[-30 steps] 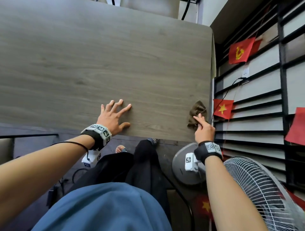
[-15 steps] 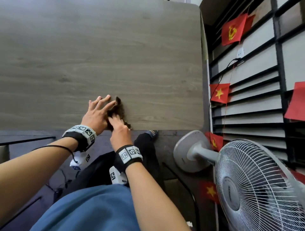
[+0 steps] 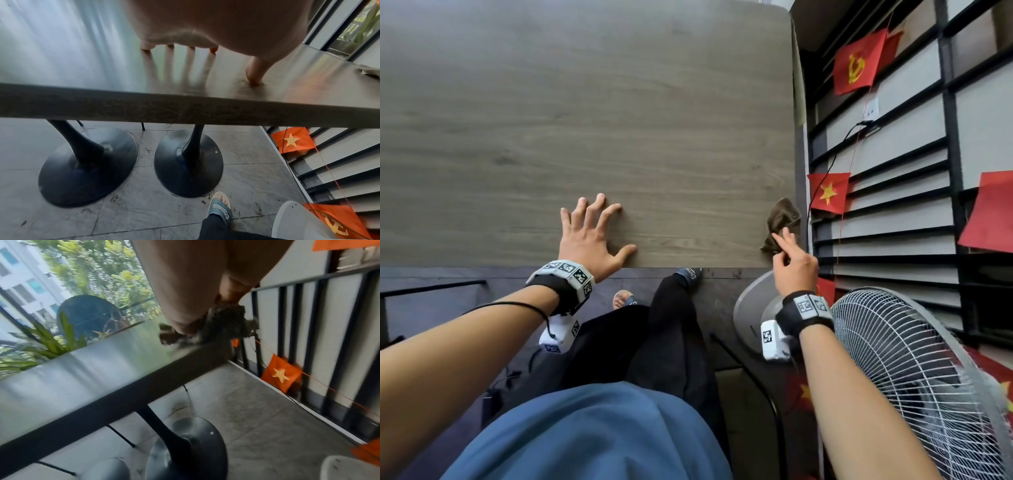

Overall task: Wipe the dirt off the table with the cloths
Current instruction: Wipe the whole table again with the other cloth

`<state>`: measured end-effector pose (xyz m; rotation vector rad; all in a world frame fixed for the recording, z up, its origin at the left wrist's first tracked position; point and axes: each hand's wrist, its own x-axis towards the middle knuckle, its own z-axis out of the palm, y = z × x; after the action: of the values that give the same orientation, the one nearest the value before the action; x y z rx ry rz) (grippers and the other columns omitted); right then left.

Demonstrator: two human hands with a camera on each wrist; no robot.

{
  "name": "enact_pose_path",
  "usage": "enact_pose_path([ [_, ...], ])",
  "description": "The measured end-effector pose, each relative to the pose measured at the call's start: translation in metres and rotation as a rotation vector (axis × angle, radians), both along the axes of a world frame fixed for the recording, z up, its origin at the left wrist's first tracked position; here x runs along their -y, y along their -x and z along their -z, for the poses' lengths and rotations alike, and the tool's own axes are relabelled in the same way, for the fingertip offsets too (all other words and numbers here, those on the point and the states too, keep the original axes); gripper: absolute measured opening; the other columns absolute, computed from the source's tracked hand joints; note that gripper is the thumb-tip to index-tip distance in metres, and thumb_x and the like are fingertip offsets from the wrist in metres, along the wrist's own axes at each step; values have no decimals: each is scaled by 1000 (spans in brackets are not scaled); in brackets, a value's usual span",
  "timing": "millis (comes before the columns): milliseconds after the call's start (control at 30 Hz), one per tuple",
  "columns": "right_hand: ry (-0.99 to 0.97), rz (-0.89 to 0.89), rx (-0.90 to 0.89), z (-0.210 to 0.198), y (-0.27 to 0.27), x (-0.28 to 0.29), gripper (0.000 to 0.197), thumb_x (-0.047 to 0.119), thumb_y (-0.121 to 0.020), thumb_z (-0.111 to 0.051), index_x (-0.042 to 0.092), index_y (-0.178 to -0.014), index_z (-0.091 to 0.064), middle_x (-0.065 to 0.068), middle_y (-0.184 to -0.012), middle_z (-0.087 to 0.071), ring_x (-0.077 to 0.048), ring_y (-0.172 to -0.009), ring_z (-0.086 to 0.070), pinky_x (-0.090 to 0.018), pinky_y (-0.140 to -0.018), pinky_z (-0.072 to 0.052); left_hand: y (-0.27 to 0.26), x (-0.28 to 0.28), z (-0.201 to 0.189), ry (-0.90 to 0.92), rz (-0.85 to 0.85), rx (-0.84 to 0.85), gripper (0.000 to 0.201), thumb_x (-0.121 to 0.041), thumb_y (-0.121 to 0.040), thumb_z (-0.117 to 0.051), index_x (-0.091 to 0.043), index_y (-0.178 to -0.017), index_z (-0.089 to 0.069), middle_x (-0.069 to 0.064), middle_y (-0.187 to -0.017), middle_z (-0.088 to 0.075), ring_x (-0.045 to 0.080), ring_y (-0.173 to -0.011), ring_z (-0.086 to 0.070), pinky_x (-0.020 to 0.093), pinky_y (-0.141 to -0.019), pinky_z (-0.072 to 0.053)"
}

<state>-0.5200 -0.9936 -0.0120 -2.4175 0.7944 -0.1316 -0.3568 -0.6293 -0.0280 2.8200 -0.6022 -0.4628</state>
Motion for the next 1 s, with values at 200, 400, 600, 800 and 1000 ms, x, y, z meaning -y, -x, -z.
enact_pose_path([
  [200, -47, 7, 206, -14, -52, -78, 48, -8, -76, -52, 11, -116, -71, -10, -119, -68, -18, -111, -64, -27, -101, -46, 0, -2, 4, 45, -12, -34, 93, -79, -74, -43, -30, -153, -29, 3, -164, -18, 37, -152, -6, 61, -120, 5],
  [400, -299, -412, 41, 8, -70, -237, 54, -8, -81, -52, 14, -129, -62, -5, -143, -51, -19, -139, -39, -35, -117, -29, 1, -4, 5, 11, 14, -66, 94, -63, -71, -36, -27, -157, -25, 6, -166, -15, 39, -152, -5, 65, -120, 2],
  [600, -201, -319, 141, 17, -62, -146, 53, -7, -79, -51, 14, -125, -65, -1, -137, -57, -14, -133, -47, -30, -113, -35, 1, -9, 8, -19, 41, -57, 91, -76, -82, -36, -30, -158, -18, 3, -168, -5, 37, -153, 3, 59, -120, 10],
  [800, -22, 39, 120, 8, -5, 1, 50, -9, -80, -47, 11, -121, -68, -5, -134, -59, -15, -127, -54, -24, -108, -39, 3, -8, 12, 19, 32, -15, 92, -79, -81, -35, -29, -157, -22, 4, -167, -10, 37, -153, -2, 60, -120, 7],
  [1000, -7, 239, 198, 1, -17, -14, 47, -10, -79, -44, 5, -115, -70, -13, -130, -61, -19, -128, -52, -12, -107, -33, 6, -6, 11, 20, 26, 1, 89, -77, -82, -36, -29, -156, -23, 4, -166, -12, 37, -153, -2, 59, -121, 7],
])
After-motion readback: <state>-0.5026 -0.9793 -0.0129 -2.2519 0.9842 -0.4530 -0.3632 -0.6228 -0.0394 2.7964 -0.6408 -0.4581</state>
